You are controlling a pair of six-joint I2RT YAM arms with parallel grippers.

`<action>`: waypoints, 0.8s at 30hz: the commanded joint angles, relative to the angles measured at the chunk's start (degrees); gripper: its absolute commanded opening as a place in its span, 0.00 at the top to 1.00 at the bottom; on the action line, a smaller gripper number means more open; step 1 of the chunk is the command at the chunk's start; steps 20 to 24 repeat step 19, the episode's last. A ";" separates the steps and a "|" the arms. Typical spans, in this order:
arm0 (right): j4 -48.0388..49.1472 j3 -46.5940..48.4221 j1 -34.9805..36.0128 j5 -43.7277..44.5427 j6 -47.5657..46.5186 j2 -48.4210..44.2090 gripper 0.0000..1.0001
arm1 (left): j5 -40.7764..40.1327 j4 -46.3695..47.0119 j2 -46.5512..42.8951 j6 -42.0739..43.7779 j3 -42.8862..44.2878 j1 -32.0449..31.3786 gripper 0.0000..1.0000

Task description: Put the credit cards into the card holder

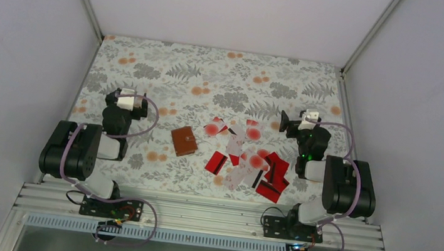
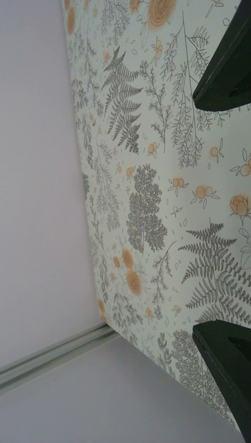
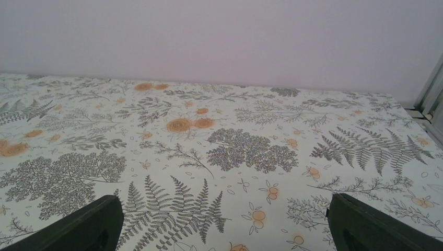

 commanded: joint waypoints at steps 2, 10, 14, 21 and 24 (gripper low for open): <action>3.48 -0.24 -0.28 0.23 -0.21 0.06 0.01 | 1.85 2.24 0.22 0.72 0.11 -0.23 0.00; 3.39 -0.22 -0.28 0.18 -0.15 0.08 0.01 | 1.95 2.19 0.23 0.73 0.20 -0.21 0.00; 3.41 -0.24 -0.27 0.21 -0.14 0.04 0.01 | 1.99 1.35 0.85 0.75 0.98 -0.20 0.00; 3.45 -0.28 -0.23 0.18 -0.13 0.06 0.01 | 1.96 2.56 0.32 0.77 0.02 -0.23 0.00; 3.45 -0.28 -0.23 0.18 -0.13 0.06 0.01 | 1.96 2.56 0.32 0.77 0.02 -0.23 0.00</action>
